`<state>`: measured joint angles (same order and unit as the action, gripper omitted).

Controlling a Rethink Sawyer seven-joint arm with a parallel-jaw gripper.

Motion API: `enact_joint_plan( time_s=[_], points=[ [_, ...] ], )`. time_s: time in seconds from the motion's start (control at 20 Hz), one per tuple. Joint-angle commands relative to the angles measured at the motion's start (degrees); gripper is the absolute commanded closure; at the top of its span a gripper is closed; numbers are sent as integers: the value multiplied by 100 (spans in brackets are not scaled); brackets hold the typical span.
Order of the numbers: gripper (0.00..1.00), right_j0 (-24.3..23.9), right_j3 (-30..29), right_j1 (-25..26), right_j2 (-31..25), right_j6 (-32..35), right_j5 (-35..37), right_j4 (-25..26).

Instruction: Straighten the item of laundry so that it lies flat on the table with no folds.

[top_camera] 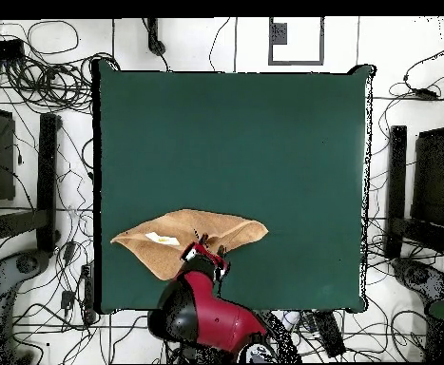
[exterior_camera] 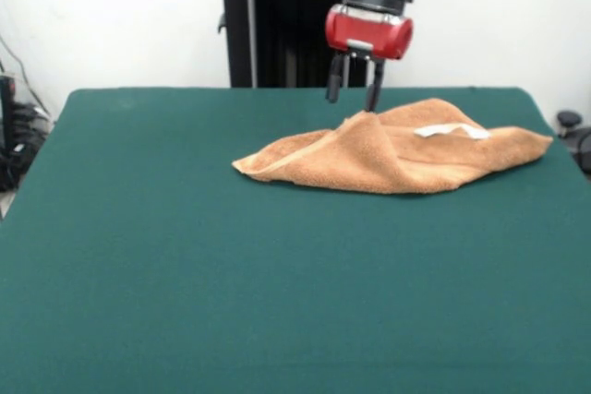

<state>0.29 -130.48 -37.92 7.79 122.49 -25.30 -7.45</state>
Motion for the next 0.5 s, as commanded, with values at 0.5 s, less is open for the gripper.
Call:
enact_joint_plan(
  time_s=[0.5],
  points=[
    [0,-463,79,678,-1200,1872,-728,440]
  ],
)
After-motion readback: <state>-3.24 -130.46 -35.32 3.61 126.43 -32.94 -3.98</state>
